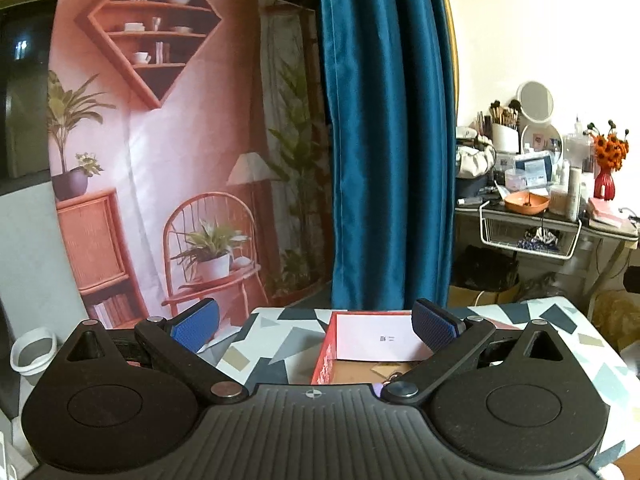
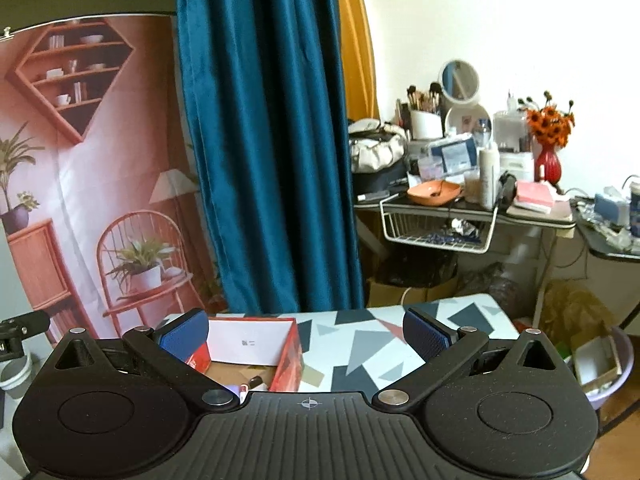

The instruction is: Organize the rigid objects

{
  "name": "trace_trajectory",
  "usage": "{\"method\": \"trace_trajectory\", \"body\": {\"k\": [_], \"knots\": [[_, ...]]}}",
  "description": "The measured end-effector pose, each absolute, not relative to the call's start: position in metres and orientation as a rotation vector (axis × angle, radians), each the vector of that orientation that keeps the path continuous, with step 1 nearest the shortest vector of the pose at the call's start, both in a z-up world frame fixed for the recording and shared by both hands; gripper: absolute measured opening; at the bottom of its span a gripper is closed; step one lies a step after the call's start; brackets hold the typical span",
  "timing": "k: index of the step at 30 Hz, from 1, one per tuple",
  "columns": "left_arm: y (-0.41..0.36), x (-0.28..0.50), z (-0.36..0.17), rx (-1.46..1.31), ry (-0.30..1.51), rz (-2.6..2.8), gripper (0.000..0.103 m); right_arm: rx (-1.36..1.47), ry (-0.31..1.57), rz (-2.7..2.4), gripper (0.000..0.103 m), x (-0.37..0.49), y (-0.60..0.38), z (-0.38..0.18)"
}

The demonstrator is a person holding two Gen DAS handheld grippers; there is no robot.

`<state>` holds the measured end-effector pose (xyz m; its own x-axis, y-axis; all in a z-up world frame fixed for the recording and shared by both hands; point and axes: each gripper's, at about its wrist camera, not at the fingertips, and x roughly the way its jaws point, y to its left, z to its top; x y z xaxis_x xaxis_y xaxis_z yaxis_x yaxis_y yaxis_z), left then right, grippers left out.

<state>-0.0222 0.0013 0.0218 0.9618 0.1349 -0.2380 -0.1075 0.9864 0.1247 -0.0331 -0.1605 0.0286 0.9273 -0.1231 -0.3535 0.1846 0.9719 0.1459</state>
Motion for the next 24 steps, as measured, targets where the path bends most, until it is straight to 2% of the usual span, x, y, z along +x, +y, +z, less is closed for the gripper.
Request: {"method": "trace_trajectory", "body": {"k": [9, 24], "knots": [[-0.009, -0.037, 0.023, 0.129, 0.182, 0.118, 0.103, 0.178, 0.324, -0.183, 0.103, -0.057, -0.161, 0.032], [-0.007, -0.035, 0.017, 0.12, 0.206, 0.116, 0.103, 0.18, 0.34, -0.198, 0.103, -0.054, -0.162, 0.026]]}}
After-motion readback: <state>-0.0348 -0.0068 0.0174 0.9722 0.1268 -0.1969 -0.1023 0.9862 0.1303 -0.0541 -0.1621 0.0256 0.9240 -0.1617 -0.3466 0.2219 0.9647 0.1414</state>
